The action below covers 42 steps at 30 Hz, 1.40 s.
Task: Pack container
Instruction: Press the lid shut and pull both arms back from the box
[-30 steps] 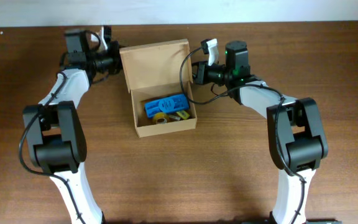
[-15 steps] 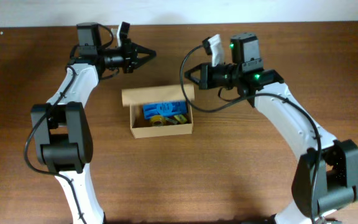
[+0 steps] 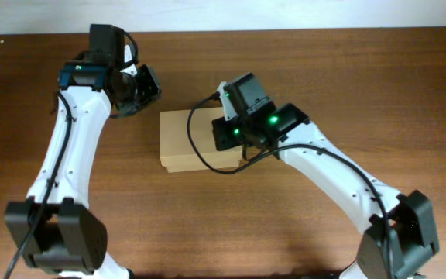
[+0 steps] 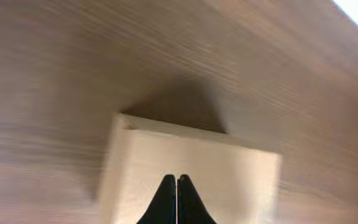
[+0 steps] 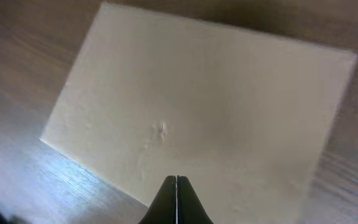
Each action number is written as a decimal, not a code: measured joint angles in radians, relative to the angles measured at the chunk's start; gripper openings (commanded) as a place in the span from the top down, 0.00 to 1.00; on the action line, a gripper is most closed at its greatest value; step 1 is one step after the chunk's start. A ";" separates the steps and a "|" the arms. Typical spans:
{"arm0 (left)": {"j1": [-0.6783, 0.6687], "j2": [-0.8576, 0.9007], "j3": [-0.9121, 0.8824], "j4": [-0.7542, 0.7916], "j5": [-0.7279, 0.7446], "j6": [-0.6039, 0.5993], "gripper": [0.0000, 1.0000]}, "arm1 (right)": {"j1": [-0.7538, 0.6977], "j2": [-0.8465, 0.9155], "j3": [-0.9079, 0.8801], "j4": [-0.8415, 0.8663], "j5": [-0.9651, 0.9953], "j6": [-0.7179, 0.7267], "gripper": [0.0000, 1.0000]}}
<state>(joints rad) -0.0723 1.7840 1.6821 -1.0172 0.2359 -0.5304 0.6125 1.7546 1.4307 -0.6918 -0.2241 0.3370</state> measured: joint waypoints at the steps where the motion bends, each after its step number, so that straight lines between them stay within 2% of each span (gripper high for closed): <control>1: -0.005 -0.009 0.000 -0.019 -0.059 0.000 0.98 | 0.009 0.017 0.000 0.000 0.003 0.001 0.96; 9: -0.007 -0.012 0.000 -0.089 -0.226 0.001 0.98 | 0.072 0.115 0.014 -0.001 0.036 0.007 0.96; 21: -0.007 -0.012 0.000 -0.095 -0.267 0.004 0.98 | 0.089 0.137 0.049 -0.024 0.044 -0.013 0.96; 22: -0.007 -0.012 0.000 -0.095 -0.267 0.005 0.96 | 0.089 0.135 0.052 -0.027 0.043 -0.021 0.91; 23: -0.007 -0.012 0.000 -0.095 -0.267 0.005 0.92 | 0.090 0.135 0.056 -0.031 0.044 -0.029 0.77; 24: -0.007 -0.013 0.000 -0.095 -0.266 0.007 0.82 | 0.091 0.135 0.065 -0.039 0.043 -0.042 0.53; 25: -0.007 -0.014 0.000 -0.095 -0.266 0.008 0.67 | 0.093 0.134 0.074 -0.041 0.043 -0.056 0.18; 26: -0.007 -0.017 0.000 -0.095 -0.263 0.013 0.43 | 0.094 0.129 0.090 -0.046 0.043 -0.067 0.04; 28: -0.007 -0.030 0.000 -0.095 -0.262 0.015 0.00 | 0.095 0.116 0.124 -0.062 0.043 -0.087 0.01; 35: -0.007 -0.159 0.000 -0.097 -0.262 0.014 0.00 | 0.079 0.041 0.292 -0.097 0.043 -0.130 0.01; 42: -0.003 -0.239 0.000 -0.127 -0.262 0.023 0.00 | -0.007 0.024 0.309 -0.175 0.043 -0.187 0.01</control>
<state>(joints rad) -0.0753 1.5452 1.6821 -1.1446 -0.0257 -0.5076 0.6052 1.7790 1.7393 -0.8665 -0.1814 0.1505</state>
